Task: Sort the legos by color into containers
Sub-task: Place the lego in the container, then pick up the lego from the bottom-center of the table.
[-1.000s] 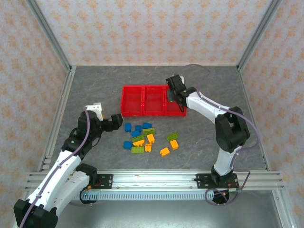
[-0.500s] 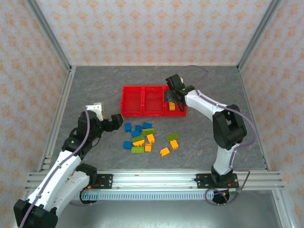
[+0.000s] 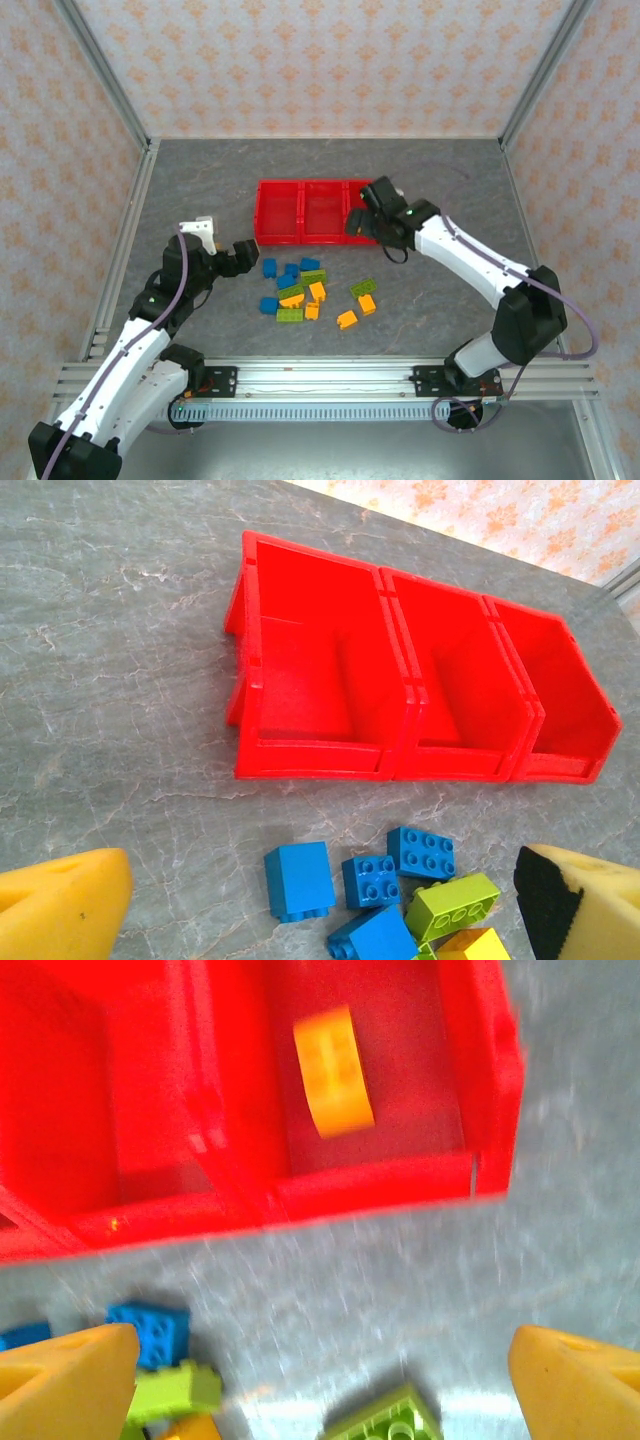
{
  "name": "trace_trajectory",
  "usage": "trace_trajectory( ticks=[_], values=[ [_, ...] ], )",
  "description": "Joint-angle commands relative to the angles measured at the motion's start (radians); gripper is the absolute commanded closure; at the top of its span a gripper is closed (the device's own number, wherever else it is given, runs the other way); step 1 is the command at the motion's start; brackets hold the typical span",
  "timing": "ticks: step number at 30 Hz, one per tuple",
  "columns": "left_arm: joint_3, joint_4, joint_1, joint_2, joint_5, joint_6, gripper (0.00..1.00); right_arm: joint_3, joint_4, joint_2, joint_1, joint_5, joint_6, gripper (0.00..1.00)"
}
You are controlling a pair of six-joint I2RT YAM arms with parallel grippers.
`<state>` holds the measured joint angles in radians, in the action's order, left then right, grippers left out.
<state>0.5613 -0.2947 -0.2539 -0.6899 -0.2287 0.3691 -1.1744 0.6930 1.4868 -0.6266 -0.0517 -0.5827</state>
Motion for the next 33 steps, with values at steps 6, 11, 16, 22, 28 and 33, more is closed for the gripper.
trace_trajectory(
  ticks=[6,11,16,22,28,33],
  values=[
    [0.003,0.017,-0.001,0.016,-0.022,0.005,0.01,0.19,-0.05,-0.007,-0.093,-0.064,-0.272,0.11],
    [0.0,0.022,-0.001,0.022,-0.03,0.007,0.01,0.228,-0.103,0.029,-0.1,-0.061,-0.316,0.12],
    [0.0,0.022,-0.001,0.029,-0.029,0.007,0.01,0.273,-0.161,0.073,-0.106,-0.088,-0.351,0.17],
    [0.001,0.019,-0.001,0.032,-0.019,0.007,0.01,0.277,-0.16,0.105,-0.111,-0.055,-0.374,0.19],
    [0.0,0.022,-0.001,0.035,-0.022,0.007,0.01,0.285,-0.186,0.135,-0.111,-0.024,-0.381,0.26],
    [0.0,0.02,-0.001,0.033,-0.019,0.007,0.01,0.264,-0.188,0.185,-0.111,0.011,-0.365,0.4]
  ],
)
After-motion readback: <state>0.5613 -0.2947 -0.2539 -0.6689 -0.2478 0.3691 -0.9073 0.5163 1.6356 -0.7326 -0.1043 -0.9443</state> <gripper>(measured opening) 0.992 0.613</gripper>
